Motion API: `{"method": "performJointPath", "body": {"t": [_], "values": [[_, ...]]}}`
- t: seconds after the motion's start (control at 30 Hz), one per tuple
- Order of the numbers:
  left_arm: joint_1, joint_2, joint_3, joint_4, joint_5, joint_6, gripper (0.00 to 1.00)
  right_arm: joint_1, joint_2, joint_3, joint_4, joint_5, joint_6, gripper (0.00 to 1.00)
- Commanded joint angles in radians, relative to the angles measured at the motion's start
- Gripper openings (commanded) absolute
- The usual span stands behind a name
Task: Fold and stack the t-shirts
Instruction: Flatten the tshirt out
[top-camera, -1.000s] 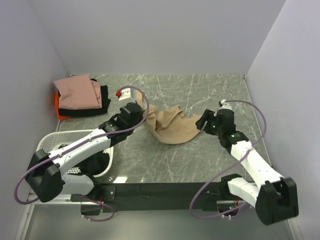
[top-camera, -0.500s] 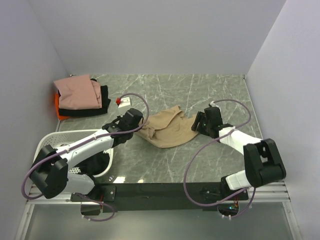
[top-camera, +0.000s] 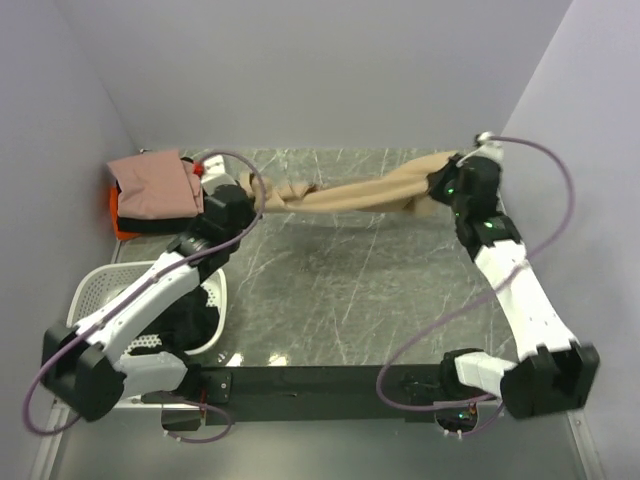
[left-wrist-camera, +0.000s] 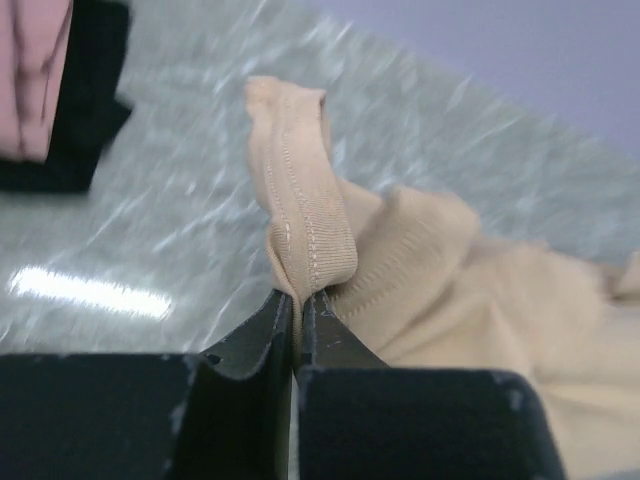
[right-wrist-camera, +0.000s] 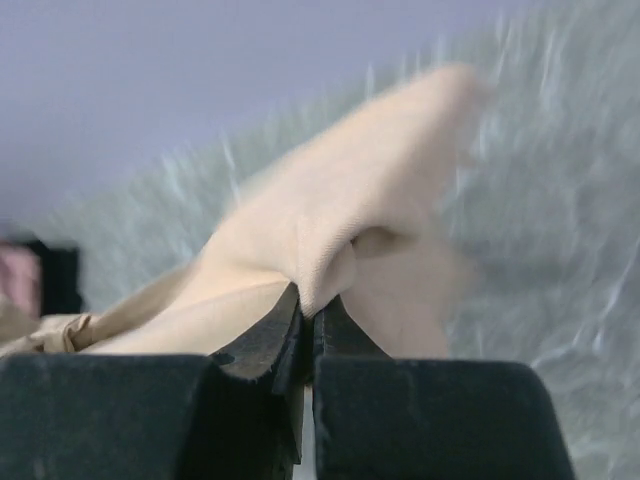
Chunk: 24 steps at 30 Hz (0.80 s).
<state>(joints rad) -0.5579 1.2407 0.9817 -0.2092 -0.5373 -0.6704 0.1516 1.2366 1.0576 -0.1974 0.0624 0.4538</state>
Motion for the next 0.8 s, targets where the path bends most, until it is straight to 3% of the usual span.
{"method": "performJointPath", "body": {"t": [0.0, 0.07, 0.13, 0.17, 0.2, 0.3, 0.33, 0.43, 0.63, 0.77], "values": [[0.019, -0.112, 0.000, 0.108, 0.017, 0.069, 0.01, -0.026, -0.144, 0.088, -0.085, 0.108, -0.064, 0.00], [0.019, -0.116, -0.046, 0.058, 0.025, 0.029, 0.08, -0.026, -0.198, 0.064, -0.128, 0.106, -0.058, 0.00], [0.019, -0.104, -0.095, -0.002, 0.005, -0.023, 0.16, -0.024, -0.250, -0.026, -0.149, 0.093, -0.046, 0.19], [0.019, -0.101, -0.115, -0.051, -0.018, -0.073, 0.28, -0.024, -0.267, -0.066, -0.154, 0.070, -0.029, 0.29], [0.019, -0.099, -0.135, -0.074, -0.021, -0.095, 0.33, -0.023, -0.299, -0.150, -0.155, 0.060, -0.020, 0.46], [0.018, -0.118, -0.204, -0.084, 0.026, -0.115, 0.50, 0.011, -0.353, -0.282, -0.154, 0.073, -0.007, 0.60], [0.015, -0.121, -0.212, -0.088, 0.028, -0.113, 0.56, 0.020, -0.362, -0.301, -0.155, 0.082, -0.004, 0.62], [0.006, -0.123, -0.190, -0.098, -0.003, -0.104, 0.60, 0.023, -0.370, -0.331, -0.146, 0.077, -0.006, 0.64], [-0.089, -0.005, -0.118, 0.004, 0.056, -0.032, 0.57, 0.034, -0.338, -0.337, -0.096, 0.017, 0.006, 0.64], [-0.183, 0.184, -0.011, -0.064, 0.062, -0.040, 0.55, 0.042, -0.310, -0.358, -0.063, -0.015, 0.014, 0.64]]}}
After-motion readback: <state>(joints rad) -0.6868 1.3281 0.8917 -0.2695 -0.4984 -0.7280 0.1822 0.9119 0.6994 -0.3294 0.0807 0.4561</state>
